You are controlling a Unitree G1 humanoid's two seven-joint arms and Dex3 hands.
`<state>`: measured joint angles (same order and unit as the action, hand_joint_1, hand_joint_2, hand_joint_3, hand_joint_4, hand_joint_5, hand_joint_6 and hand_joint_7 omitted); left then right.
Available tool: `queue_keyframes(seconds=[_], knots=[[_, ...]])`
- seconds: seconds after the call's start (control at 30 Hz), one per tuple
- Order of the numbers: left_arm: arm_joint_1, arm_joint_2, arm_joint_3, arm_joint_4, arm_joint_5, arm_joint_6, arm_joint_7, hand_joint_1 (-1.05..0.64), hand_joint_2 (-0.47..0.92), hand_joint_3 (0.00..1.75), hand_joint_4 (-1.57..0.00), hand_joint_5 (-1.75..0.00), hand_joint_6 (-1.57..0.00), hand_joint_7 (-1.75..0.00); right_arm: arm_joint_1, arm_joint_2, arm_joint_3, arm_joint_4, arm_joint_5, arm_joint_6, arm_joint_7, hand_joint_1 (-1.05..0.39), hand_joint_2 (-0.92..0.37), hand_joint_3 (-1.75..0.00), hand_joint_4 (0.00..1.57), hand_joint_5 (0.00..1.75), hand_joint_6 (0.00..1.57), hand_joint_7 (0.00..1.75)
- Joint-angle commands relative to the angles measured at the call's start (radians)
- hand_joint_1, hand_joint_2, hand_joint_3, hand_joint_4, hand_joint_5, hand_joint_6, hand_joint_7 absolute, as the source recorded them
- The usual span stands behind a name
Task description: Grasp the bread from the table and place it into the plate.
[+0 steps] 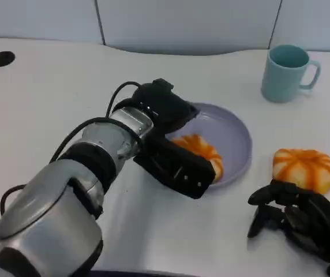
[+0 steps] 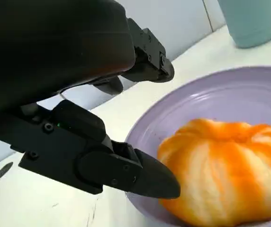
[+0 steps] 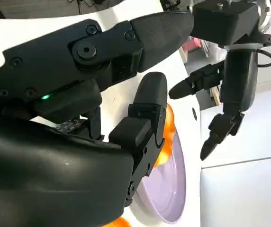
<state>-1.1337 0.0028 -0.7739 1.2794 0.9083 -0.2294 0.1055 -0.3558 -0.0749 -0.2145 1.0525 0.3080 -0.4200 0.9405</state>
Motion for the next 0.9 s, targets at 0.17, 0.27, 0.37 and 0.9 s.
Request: queue_keyframes(seconds=[0.17, 0.27, 0.37, 0.9], knots=[[0.053, 0.095, 0.157, -0.067, -0.163, -0.123, 0.041, -0.85, 0.92, 0.16, 0.0, -0.61, -0.26, -0.01, 0.026, -0.008, 0.006, 0.022, -0.021, 0.006, -0.022, -0.56, -0.92, -0.11, 0.65, 1.36, 0.75, 0.84], [0.087, 0.129, 0.198, -0.099, -0.207, -0.172, 0.033, -0.84, 0.92, 0.18, 0.0, -0.6, -0.26, 0.0, 0.025, -0.004, 0.0, 0.024, -0.011, 0.009, -0.009, -0.56, -0.92, -0.12, 0.65, 1.36, 0.75, 0.85], [0.128, 0.159, 0.241, -0.134, -0.255, -0.224, 0.019, -0.83, 0.92, 0.19, 0.0, -0.63, -0.28, -0.01, 0.018, -0.004, -0.009, 0.034, 0.002, 0.033, 0.006, -0.54, -0.92, -0.11, 0.64, 1.36, 0.75, 0.84], [0.511, 0.149, 0.626, -0.406, -0.868, -0.476, -0.308, -0.69, 0.92, 0.1, -0.19, -1.15, -0.54, -0.27, 0.0, -0.01, -0.017, 0.054, -0.005, 0.037, -0.005, -0.58, -0.92, -0.1, 0.67, 1.37, 0.78, 0.83]])
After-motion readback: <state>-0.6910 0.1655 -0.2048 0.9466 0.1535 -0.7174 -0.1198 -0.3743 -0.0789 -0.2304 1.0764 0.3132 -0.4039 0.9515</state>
